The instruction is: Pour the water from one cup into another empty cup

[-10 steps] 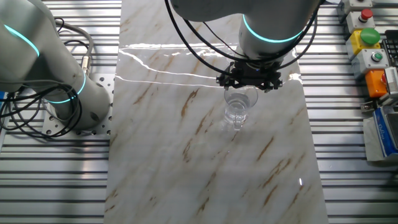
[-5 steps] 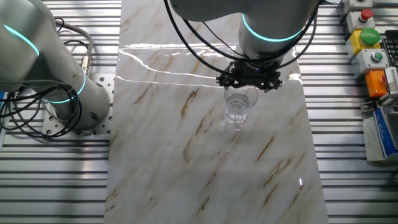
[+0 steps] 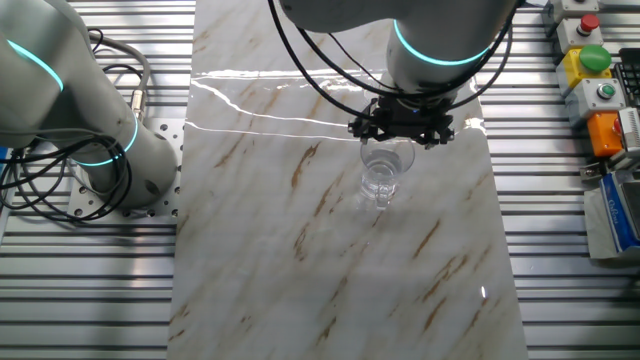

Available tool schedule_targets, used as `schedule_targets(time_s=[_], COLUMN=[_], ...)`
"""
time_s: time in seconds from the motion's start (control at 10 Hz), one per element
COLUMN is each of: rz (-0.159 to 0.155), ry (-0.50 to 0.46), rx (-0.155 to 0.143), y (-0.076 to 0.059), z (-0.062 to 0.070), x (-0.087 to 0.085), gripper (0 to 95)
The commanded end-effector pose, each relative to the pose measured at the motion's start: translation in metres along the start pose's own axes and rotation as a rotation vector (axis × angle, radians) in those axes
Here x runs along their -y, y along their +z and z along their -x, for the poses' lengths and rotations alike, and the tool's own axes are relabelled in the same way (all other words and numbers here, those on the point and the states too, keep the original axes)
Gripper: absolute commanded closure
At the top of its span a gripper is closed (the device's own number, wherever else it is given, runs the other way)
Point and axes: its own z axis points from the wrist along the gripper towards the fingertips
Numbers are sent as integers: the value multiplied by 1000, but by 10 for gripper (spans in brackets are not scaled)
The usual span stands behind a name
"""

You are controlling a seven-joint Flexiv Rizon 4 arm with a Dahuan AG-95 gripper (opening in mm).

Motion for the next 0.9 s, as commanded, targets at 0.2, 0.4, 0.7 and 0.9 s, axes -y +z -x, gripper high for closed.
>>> schedule_targets(time_s=[0.2, 0.4, 0.7, 0.9], rz=[-7, -7, -9, -12], ry=[-3, 3, 0, 15], rx=[4, -1, -5, -17], y=[0, 0, 0, -5], z=[0, 0, 0, 1], x=[0, 0, 0, -2], gripper=[0, 0, 0, 0])
